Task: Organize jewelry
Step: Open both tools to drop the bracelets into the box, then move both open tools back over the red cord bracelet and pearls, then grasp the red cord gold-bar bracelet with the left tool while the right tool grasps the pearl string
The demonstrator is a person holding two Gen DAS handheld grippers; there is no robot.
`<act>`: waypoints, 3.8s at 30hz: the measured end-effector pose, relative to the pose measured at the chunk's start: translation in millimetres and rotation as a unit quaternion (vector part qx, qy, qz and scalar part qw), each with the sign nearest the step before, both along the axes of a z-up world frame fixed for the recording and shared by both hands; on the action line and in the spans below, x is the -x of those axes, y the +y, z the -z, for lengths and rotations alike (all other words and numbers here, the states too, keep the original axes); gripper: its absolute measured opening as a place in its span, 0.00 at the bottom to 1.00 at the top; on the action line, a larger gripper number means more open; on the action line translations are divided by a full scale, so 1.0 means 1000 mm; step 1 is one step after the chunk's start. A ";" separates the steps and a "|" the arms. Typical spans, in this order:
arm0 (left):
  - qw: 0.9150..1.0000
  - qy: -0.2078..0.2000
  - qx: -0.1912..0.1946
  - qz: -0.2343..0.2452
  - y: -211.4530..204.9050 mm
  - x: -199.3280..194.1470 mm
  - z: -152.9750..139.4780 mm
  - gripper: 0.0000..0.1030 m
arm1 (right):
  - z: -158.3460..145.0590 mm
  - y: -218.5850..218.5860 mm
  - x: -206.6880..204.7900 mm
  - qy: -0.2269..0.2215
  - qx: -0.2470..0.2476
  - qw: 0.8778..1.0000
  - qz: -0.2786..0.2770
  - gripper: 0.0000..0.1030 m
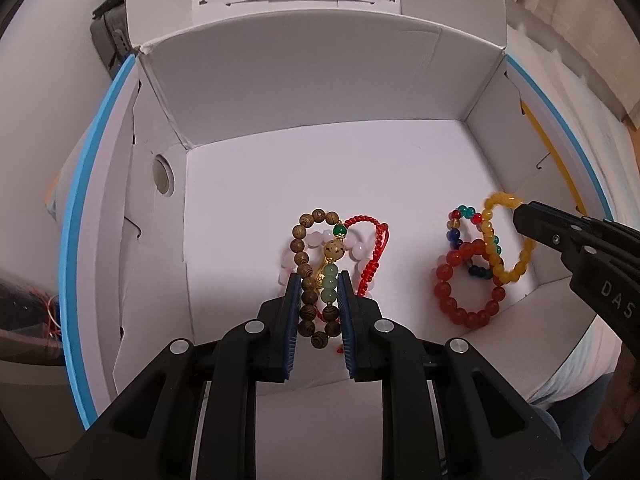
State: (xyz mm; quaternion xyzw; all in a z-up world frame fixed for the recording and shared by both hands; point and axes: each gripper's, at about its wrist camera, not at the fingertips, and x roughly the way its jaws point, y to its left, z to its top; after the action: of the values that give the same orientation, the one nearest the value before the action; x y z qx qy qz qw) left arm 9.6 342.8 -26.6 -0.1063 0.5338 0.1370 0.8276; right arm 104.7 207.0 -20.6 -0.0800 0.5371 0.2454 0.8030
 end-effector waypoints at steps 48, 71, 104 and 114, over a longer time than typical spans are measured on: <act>0.980 -0.131 -0.045 0.141 -0.216 -0.080 -0.084 0.94 | -0.095 -0.238 -0.027 -0.110 -0.011 0.981 0.158 0.93; 0.974 -0.121 -0.008 0.193 -0.317 -0.193 0.011 0.94 | 0.003 -0.405 -0.107 -0.058 0.014 0.959 0.278 0.93; 0.974 -0.069 -0.004 0.217 -0.324 -0.251 0.079 0.48 | 0.103 -0.434 -0.192 -0.006 0.033 0.957 0.289 0.30; 0.967 -0.076 0.009 0.242 -0.329 -0.246 0.072 0.13 | 0.096 -0.436 -0.188 -0.026 0.033 0.958 0.283 0.11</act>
State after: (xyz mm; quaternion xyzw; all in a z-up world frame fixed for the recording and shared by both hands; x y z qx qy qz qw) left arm 255.7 14.0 -99.1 0.0086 0.4803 -0.0802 0.8734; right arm 292.2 -229.3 -116.7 0.0427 0.5246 -0.0123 0.8502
